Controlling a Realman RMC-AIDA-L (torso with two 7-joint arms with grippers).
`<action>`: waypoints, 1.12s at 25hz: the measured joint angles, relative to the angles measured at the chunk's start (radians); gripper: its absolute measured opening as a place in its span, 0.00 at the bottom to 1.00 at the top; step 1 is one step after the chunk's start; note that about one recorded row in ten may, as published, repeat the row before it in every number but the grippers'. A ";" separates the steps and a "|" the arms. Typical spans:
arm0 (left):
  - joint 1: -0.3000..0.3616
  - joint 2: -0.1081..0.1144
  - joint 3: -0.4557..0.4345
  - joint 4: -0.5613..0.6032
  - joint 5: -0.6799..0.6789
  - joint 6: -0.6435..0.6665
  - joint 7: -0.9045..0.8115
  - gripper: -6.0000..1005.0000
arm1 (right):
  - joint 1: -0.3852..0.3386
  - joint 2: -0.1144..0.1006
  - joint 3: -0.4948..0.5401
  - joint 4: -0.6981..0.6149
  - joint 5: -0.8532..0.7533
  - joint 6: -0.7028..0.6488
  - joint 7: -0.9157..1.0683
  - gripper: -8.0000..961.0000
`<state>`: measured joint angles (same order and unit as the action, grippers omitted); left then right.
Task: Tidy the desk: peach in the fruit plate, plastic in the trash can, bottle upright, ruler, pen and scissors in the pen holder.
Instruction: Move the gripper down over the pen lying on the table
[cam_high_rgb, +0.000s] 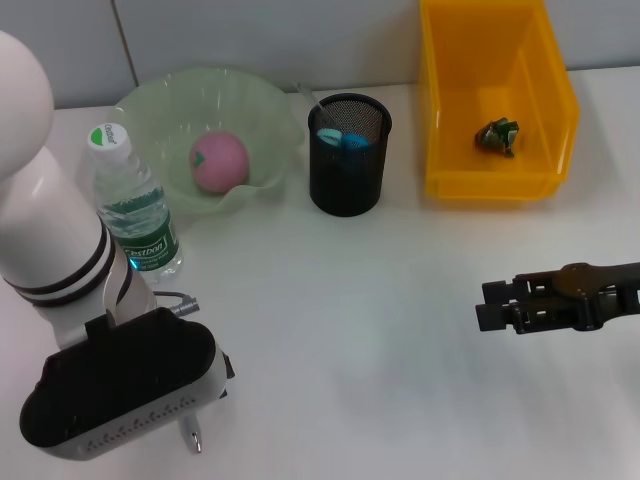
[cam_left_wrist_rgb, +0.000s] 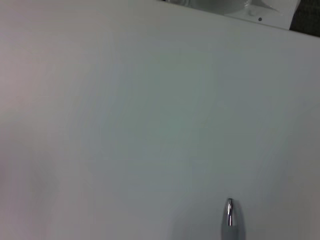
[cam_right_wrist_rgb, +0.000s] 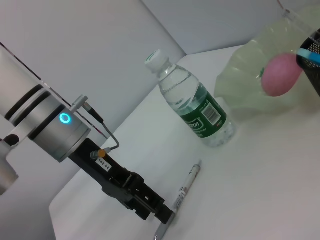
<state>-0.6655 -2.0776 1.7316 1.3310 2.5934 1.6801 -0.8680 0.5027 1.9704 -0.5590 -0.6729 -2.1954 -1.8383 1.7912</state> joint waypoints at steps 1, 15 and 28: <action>-0.001 0.000 0.001 -0.001 0.000 0.000 0.000 0.75 | 0.001 0.000 0.000 0.000 0.000 0.000 0.000 0.74; -0.024 0.000 0.012 -0.039 0.001 -0.002 0.002 0.57 | 0.001 0.000 -0.001 0.002 0.000 -0.003 0.000 0.74; -0.017 -0.001 0.053 -0.057 0.021 -0.077 -0.023 0.56 | -0.010 0.003 -0.001 0.006 0.000 -0.003 -0.001 0.74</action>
<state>-0.6825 -2.0786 1.7849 1.2737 2.6148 1.6036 -0.8910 0.4928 1.9734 -0.5599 -0.6673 -2.1950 -1.8416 1.7904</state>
